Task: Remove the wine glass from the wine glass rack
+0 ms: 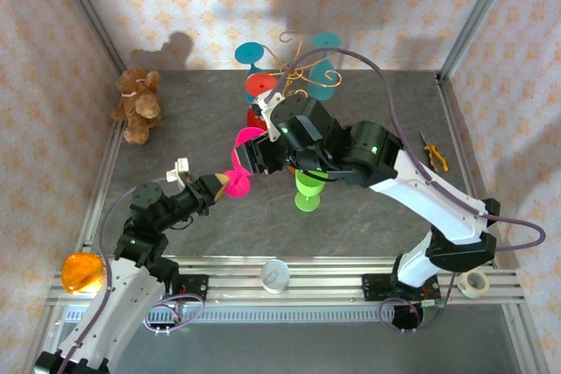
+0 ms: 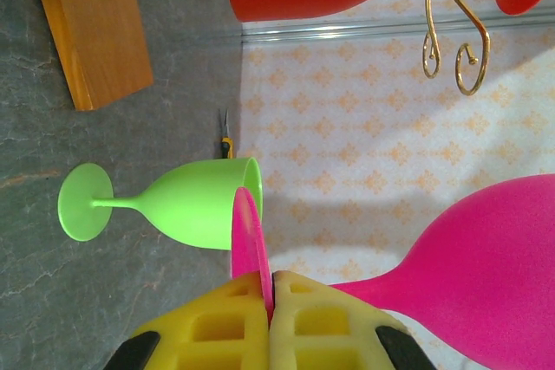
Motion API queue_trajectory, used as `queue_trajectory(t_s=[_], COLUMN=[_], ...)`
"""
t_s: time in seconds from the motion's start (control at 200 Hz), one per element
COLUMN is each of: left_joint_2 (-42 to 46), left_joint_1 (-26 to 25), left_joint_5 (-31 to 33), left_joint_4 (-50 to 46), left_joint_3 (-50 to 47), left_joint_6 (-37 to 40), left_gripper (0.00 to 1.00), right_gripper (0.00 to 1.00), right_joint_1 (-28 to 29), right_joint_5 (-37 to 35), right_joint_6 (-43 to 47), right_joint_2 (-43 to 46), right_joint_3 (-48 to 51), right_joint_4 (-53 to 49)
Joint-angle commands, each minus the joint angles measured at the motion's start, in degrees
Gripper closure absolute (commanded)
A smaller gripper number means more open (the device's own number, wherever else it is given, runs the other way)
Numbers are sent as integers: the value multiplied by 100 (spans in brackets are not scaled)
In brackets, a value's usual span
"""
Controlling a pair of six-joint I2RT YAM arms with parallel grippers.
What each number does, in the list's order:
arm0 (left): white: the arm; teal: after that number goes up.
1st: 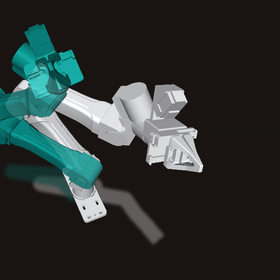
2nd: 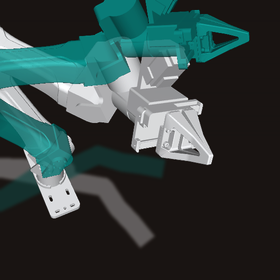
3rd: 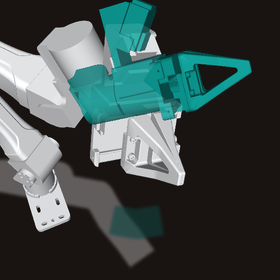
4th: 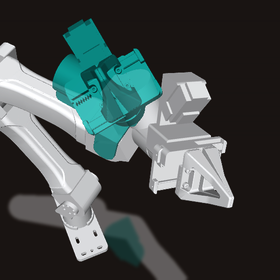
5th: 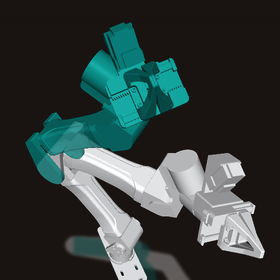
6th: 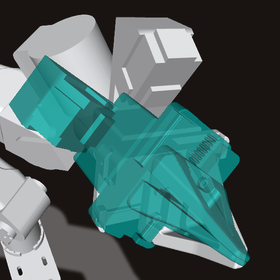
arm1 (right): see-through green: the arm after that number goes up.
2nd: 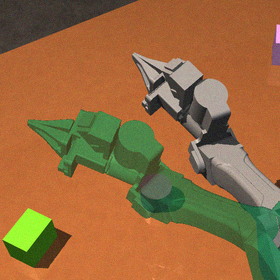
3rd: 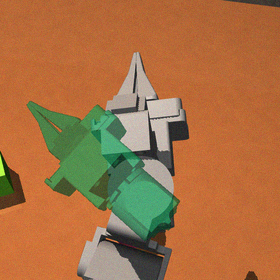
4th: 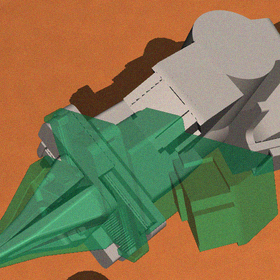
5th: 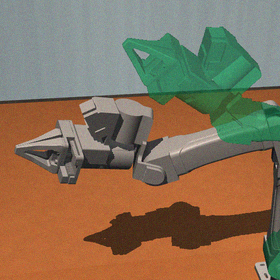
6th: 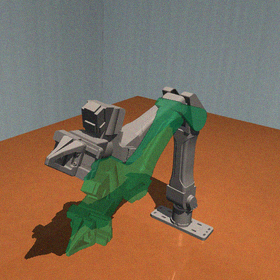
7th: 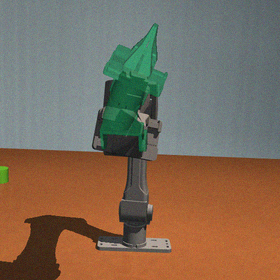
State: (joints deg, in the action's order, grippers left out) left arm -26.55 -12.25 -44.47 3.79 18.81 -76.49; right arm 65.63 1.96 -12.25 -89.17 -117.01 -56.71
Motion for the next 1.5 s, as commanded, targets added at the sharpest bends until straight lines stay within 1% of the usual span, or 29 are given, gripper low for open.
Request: queue_trajectory(t_s=[0.0, 0.145, 0.295, 0.42, 0.606, 0.721, 0.796, 0.971, 1.221, 1.256, 1.321, 1.361, 1.421, 1.497], left_joint_2=[-19, -178, -345, -477, -674, -722, -738, -746, -738, -729, -716, -699, -677, -655], left_joint_1=[25, 25, 26, 29, 24, 29, 23, 29, 23, 22, 26, 29, 30, 24], left_joint_5=[79, 70, 71, 87, 70, 83, 104, 157, 202, 202, 212, 224, 237, 268], left_joint_4=[473, 663, 723, 851, 963, 1000, 1014, 986, 697, 689, 684, 684, 680, 649], left_joint_3=[-91, -180, -209, -228, -237, -229, -220, -189, -20, -9, 15, 18, 26, 26], left_joint_6=[11, -14, 53, 46, 73, 81, 81, 98, 187, 178, 153, 143, 139, 126], left_gripper=[100, 100, 100, 100, 100, 100, 100, 100, 100, 94, 86, 79, 76, 68], right_gripper=[40, 40, 40, 44, 59, 66, 73, 100, 100, 100, 100, 100, 100, 100], right_joint_1=[-115, -325, -353, -350, -362, -362, -370, -410, -417, -417, -411, -416, -413, -417], right_joint_5=[255, 545, 676, 780, 789, 789, 762, 820, 690, 638, 581, 532, 465, 446], right_joint_6=[36, 37, 181, 227, 253, 266, 246, 223, 180, 161, 134, 108, 75, 43], right_joint_2=[-200, -471, -747, -1014, -1177, -1213, -1239, -1288, -1137, -1099, -1038, -1011, -989, -963], right_joint_3=[-205, -372, -552, -781, -841, -822, -823, -810, -544, -476, -375, -324, -281, -207], right_joint_4=[-146, -242, -329, -499, -612, -655, -698, -776, -652, -609, -554, -535, -521, -484])
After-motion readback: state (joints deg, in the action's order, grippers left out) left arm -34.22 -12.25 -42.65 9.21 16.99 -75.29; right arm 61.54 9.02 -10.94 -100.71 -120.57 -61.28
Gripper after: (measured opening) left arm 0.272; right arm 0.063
